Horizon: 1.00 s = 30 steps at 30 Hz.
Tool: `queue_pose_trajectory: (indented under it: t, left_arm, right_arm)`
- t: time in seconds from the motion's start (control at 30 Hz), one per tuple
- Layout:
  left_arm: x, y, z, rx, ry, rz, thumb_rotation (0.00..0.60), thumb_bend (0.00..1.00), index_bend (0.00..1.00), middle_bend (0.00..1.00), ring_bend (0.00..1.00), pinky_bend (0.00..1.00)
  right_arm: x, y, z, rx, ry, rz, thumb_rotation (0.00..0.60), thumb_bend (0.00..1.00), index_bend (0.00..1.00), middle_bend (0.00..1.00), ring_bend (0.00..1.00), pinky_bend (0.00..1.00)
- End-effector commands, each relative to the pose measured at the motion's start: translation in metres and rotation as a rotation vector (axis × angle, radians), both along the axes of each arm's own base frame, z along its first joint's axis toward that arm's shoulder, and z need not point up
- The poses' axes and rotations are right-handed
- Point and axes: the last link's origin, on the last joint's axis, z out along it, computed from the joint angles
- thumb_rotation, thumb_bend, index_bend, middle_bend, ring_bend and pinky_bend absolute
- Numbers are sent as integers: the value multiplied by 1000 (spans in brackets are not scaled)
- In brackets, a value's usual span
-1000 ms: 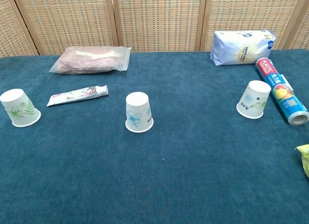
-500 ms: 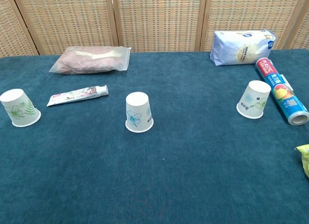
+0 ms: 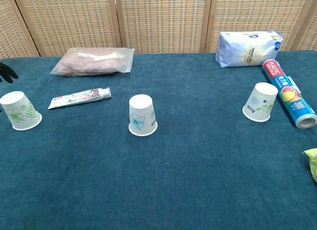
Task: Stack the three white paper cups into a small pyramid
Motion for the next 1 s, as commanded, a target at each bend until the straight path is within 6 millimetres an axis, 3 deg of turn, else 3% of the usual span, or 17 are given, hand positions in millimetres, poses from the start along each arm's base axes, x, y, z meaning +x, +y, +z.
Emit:
queue_pose_trajectory:
  t: [0.03, 0.57, 0.73, 0.93, 1.0]
  left_arm:
    - [-1, 7, -7, -14, 25, 13, 600, 179, 276, 313, 265, 355]
    - [2, 27, -29, -15, 30, 33, 600, 218, 447, 442, 377, 468]
    - [2, 28, -30, -8, 32, 29, 600, 218, 459, 446, 383, 475]
    - [16, 27, -20, 30, -11, -31, 600, 218, 459, 446, 383, 475]
    - [31, 22, -18, 21, -50, -75, 600, 218, 459, 446, 383, 475]
  right_arm:
    - [0, -1, 0, 1, 0, 0, 600, 0, 0, 0, 0, 0]
    - [-2, -4, -5, 16, 10, -17, 600, 0, 0, 0, 0, 0]
    - [-3, -5, -5, 15, 10, -22, 600, 0, 0, 0, 0, 0]
    - [-3, -6, -5, 18, 9, -24, 600, 0, 0, 0, 0, 0]
    - [-3, -6, -6, 20, 9, -23, 600, 0, 0, 0, 0, 0]
